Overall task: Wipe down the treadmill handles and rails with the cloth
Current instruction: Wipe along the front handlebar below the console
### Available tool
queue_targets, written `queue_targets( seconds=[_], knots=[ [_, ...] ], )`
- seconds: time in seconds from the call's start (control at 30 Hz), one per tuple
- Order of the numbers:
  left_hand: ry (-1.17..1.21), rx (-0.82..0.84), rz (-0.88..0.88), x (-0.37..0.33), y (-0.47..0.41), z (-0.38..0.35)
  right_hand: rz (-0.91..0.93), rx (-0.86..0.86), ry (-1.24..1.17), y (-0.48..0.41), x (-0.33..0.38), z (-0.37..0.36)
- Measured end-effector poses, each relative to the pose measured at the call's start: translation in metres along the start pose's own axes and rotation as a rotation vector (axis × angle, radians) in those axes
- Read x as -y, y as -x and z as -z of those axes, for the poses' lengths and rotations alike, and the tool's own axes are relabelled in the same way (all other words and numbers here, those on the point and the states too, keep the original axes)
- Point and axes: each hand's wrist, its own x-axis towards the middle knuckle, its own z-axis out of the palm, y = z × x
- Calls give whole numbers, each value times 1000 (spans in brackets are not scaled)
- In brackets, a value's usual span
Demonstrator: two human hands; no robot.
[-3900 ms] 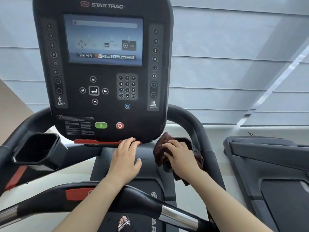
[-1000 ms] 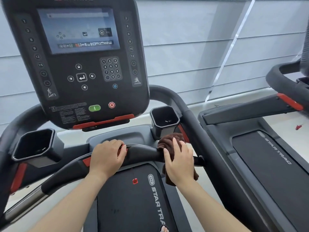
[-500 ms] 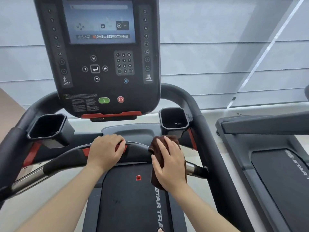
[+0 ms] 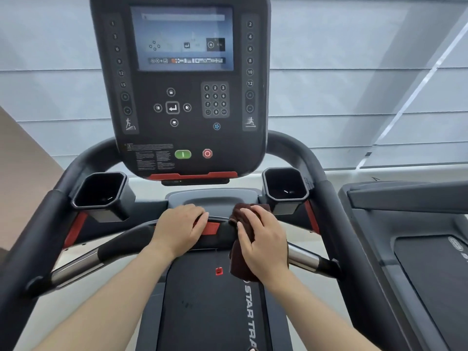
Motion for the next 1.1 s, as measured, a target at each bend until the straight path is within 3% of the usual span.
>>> queue_targets(
  seconds=[0.2, 0.33, 0.57, 0.73, 1.1],
  knots=[
    [-9, 9, 106, 56, 25, 14, 66, 133, 149, -16, 42, -20],
    [-28, -16, 116, 57, 29, 12, 66, 230, 224, -12, 35, -19],
    [49, -15, 70, 63, 28, 11, -15, 84, 281, -6, 43, -26],
    [22, -12, 121, 64, 29, 11, 72, 167, 308, -22, 83, -50],
    [64, -44, 128, 72, 37, 12, -109, 41, 228, -7, 65, -37]
  ],
)
